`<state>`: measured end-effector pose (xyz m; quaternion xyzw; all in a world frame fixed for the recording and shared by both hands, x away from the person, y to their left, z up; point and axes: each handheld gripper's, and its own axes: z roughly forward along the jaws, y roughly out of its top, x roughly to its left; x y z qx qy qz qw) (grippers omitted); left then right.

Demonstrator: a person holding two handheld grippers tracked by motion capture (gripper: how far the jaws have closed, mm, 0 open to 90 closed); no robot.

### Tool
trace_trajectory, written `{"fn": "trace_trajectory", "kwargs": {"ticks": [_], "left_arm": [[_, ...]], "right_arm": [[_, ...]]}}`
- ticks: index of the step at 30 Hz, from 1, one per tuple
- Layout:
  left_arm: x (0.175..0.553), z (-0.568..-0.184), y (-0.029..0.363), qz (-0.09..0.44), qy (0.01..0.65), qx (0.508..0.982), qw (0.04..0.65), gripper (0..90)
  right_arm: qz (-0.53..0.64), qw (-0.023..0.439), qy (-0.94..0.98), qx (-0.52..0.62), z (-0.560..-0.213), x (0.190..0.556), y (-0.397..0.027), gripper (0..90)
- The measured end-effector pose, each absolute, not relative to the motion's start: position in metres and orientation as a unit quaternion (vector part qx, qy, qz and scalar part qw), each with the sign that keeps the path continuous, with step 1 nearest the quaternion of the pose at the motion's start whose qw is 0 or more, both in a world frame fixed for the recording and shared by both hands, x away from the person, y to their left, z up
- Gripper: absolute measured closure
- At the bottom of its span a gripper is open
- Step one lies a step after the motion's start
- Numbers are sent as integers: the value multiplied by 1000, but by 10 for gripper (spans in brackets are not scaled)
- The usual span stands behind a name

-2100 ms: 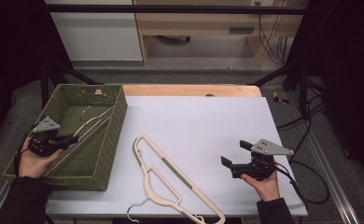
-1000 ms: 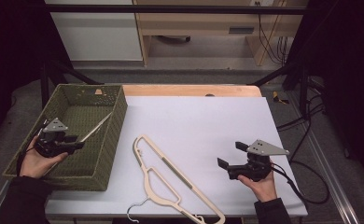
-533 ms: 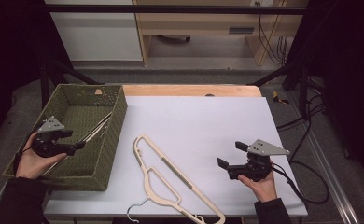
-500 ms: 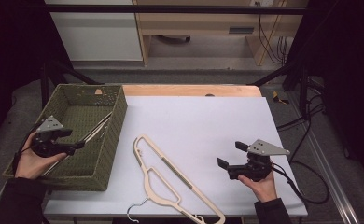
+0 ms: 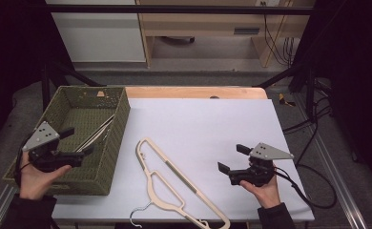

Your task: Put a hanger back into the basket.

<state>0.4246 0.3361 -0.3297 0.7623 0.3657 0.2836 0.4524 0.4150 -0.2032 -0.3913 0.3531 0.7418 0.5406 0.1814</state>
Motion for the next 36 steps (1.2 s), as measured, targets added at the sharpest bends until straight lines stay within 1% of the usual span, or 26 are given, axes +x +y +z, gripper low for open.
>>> {"fn": "trace_trajectory", "kwargs": {"ticks": [4,13,16,21,22,25,26,29,30,35,36], "left_arm": [[405,-330,314,284,347,755,479,76],[383,-340,291,268,335,744,513,70],[375,-351,281,245,330,744,527,81],[370,-366,270,221,318,756,528,85],[370,-372,264,213,316,765,519,84],[370,-378,260,208,316,766,519,85],[371,-384,255,196,314,772,516,83],[372,-391,252,190,315,778,509,81],[373,-398,249,176,319,782,506,81],[375,-410,243,160,320,793,494,80],[375,-416,239,155,320,800,483,82]], "right_arm": [[542,178,741,355,-392,415,-202,70],[548,175,737,356,-392,415,-201,66],[547,174,738,356,-393,415,-200,66],[545,175,740,353,-393,414,-198,64],[545,174,740,353,-393,413,-197,63],[547,173,739,354,-392,413,-196,62],[548,173,738,353,-392,413,-195,62],[545,172,741,353,-394,413,-194,60],[545,171,741,352,-395,413,-193,60],[541,168,746,352,-397,413,-191,60],[540,167,744,355,-398,413,-189,60]]}}
